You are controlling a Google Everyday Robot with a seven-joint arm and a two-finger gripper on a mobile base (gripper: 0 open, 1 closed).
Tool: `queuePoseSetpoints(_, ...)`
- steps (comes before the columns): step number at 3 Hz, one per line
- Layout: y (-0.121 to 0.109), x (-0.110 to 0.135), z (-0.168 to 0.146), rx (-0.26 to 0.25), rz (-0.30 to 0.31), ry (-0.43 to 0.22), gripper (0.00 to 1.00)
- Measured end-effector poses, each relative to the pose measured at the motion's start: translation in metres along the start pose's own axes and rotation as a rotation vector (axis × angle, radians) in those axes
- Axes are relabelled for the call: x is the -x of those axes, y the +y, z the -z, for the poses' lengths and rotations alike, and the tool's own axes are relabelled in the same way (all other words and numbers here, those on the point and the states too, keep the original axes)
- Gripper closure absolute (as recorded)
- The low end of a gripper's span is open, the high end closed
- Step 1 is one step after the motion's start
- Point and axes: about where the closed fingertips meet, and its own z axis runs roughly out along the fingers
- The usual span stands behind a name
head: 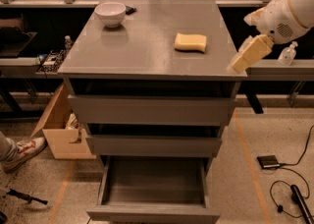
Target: Place sponge into bottom drawer
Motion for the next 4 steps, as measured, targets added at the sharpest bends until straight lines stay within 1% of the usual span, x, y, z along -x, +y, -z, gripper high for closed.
queuePoseSetpoints(1,-0.032,0.015,-0.036,-0.017,-0.056,-0.118,0.0)
queuePoseSetpoints(2,-0.054,0.032,-0.065,-0.04,-0.127,-0.198,0.0)
queuePoseSetpoints(3,-0.07,0.044,-0.093,-0.081,-0.185,-0.21,0.0)
queuePoseSetpoints(4,-0.08,0.049,-0.114,-0.134,-0.208,-0.173,0.0)
